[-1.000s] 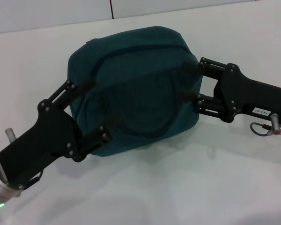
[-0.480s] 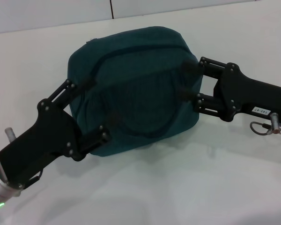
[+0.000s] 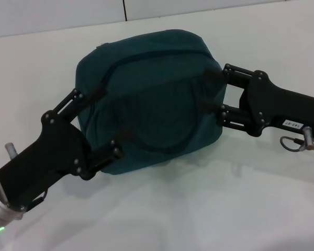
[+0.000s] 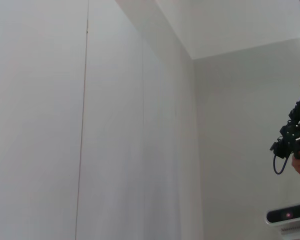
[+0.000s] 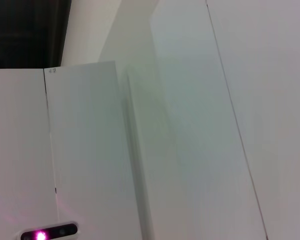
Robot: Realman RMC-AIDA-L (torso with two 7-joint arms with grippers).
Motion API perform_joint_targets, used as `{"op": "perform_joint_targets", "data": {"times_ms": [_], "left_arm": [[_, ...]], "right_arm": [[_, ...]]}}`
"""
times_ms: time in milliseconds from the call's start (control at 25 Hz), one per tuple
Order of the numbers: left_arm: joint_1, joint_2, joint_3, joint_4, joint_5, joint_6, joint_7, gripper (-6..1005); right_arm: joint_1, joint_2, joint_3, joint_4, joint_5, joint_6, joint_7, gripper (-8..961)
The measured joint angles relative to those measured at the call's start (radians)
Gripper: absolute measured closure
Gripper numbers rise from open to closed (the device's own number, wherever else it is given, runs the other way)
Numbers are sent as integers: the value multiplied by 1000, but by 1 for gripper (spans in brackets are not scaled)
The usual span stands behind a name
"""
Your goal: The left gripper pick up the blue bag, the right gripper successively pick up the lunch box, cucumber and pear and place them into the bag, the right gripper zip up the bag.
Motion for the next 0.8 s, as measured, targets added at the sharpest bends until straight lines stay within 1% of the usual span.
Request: {"op": "perform_joint_targets", "data": {"times_ms": [800], "left_arm": [[10,0,0,-6,0,4,0,186]], "right_arm": [[-1,6,15,0,-5,1,0,289]]}}
